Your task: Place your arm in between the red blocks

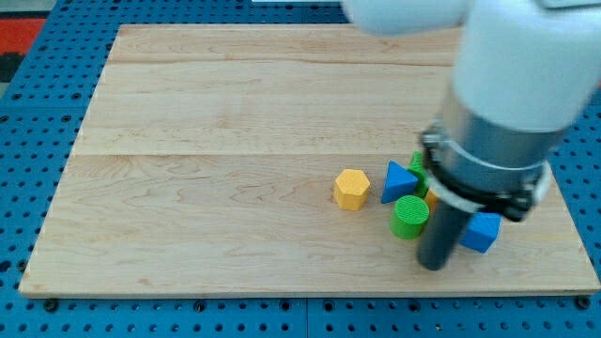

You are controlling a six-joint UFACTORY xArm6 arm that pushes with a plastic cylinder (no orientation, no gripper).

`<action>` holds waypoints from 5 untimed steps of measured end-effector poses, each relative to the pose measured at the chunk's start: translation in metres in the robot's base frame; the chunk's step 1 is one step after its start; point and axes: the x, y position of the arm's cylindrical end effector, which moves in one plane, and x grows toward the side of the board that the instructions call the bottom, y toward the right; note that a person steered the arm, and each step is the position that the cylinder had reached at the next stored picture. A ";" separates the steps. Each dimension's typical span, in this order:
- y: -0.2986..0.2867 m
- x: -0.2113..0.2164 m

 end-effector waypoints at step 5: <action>0.026 -0.077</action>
